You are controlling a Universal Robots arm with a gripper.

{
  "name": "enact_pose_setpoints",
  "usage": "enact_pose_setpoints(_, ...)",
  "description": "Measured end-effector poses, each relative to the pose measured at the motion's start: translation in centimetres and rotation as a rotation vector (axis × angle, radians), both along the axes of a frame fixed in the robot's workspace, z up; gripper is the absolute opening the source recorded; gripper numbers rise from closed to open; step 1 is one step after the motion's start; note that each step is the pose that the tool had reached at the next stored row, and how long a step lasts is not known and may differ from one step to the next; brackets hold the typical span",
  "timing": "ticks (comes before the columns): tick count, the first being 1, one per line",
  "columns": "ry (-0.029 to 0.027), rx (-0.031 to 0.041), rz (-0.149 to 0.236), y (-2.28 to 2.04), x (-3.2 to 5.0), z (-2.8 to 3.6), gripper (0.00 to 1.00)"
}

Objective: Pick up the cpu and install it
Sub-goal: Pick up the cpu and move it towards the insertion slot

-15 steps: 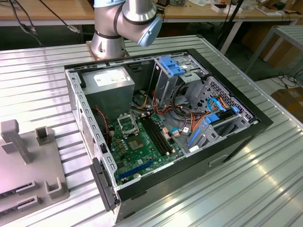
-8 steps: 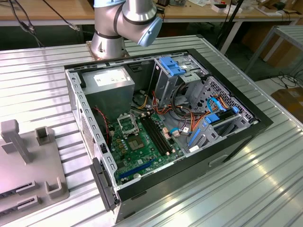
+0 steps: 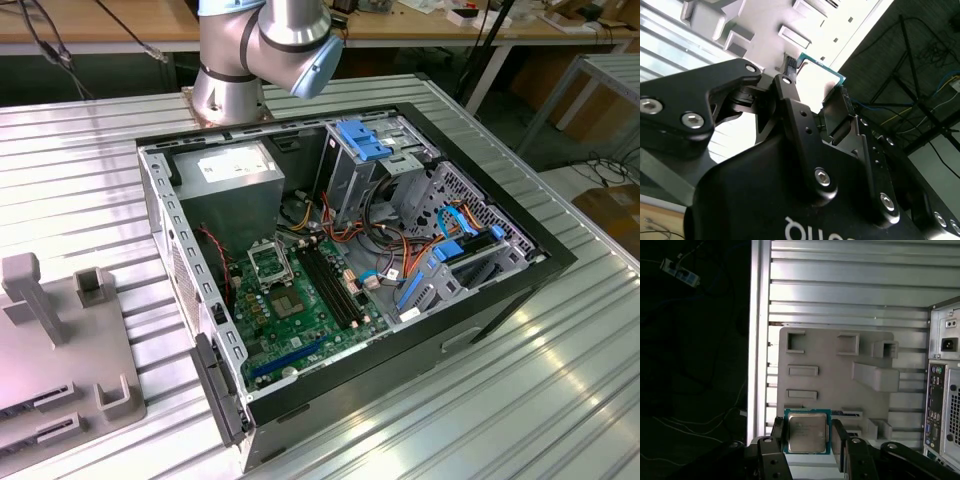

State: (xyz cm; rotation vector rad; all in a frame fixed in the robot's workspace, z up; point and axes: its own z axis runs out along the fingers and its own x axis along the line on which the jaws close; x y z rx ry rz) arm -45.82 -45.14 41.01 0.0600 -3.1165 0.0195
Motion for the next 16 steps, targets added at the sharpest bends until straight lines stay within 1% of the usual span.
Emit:
enact_pose_setpoints(3, 0.0000, 0.0000, 0.000, 0.00, 0.00, 0.64, 0.47)
enact_pose_setpoints(8, 0.0001, 0.0002, 0.000, 0.00, 0.01, 0.66, 0.47)
enact_pose_setpoints(10, 0.0003, 0.0001, 0.000, -0.01, 0.14, 0.67, 0.47)
enact_pose_setpoints(16, 0.0000, 0.0002, 0.000, 0.00, 1.17, 0.65, 0.47)
